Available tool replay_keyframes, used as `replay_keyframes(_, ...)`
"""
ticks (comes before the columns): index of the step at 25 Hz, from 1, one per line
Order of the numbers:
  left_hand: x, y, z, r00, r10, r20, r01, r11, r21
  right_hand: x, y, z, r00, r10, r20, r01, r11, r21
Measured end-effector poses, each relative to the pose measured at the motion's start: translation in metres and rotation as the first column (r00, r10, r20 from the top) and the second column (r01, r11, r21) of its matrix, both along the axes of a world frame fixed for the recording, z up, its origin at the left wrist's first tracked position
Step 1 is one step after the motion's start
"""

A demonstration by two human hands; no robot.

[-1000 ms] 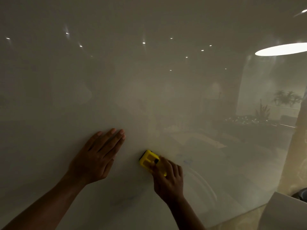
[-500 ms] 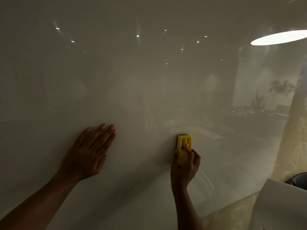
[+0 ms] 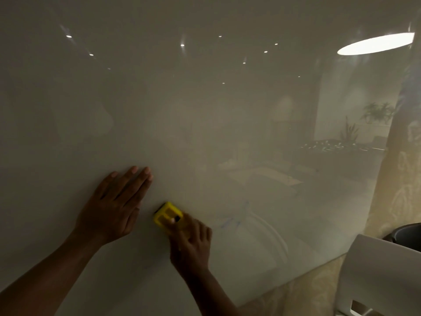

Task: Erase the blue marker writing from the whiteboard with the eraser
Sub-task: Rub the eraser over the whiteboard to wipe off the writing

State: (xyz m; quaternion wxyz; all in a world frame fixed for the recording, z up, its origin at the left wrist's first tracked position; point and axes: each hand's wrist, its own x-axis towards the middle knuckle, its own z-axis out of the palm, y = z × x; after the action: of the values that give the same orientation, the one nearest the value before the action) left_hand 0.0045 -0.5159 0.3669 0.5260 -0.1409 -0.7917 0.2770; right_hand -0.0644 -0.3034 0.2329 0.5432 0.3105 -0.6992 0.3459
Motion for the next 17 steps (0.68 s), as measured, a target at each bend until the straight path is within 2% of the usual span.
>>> replay_keyframes(3,0.006,-0.001,0.007,0.999,-0.035,0.030,0.036,0.999,-0.014,0.001,-0.008,0.005,0.983,0.101,-0.153,-0.066,0.974,0.216)
replay_keyframes(5,0.012,-0.010,0.019,0.994,-0.066,0.083,0.070,0.997,-0.042,-0.014,0.006,0.018,0.984,0.050,-0.171,-0.016,0.982,0.190)
replay_keyframes(6,0.015,-0.016,0.026,0.990,-0.078,0.118,0.086,0.994,-0.064,-0.022,0.017,0.025,0.992,-0.039,-0.118,0.049,0.996,0.080)
replay_keyframes(7,0.019,-0.025,0.033,0.986,-0.084,0.146,0.097,0.991,-0.087,-0.030,0.031,0.030,0.992,-0.129,-0.007,0.127,0.986,-0.106)
replay_keyframes(9,0.030,-0.047,0.043,0.985,-0.061,0.162,0.080,0.991,-0.112,-0.049,0.063,0.036,0.958,-0.133,0.254,0.248,0.828,-0.502)
replay_keyframes(11,0.042,-0.068,0.045,0.989,-0.022,0.148,0.036,0.995,-0.092,-0.060,0.082,0.032,0.909,-0.024,0.416,0.320,0.679,-0.660)
replay_keyframes(13,0.052,-0.083,0.043,0.990,0.004,0.143,0.006,0.998,-0.067,-0.057,0.076,0.022,0.884,0.056,0.465,0.335,0.618,-0.711)
replay_keyframes(14,0.054,-0.087,0.042,0.989,0.012,0.147,-0.002,0.998,-0.063,-0.052,0.067,0.014,0.882,0.054,0.469,0.334,0.630,-0.701)
replay_keyframes(15,0.055,-0.089,0.042,0.988,0.018,0.155,-0.008,0.998,-0.063,-0.045,0.058,0.004,0.884,0.034,0.466,0.321,0.682,-0.657)
replay_keyframes(17,0.055,-0.093,0.042,0.983,0.022,0.184,-0.010,0.998,-0.064,-0.042,0.062,-0.012,0.907,-0.066,0.416,0.282,0.828,-0.485)
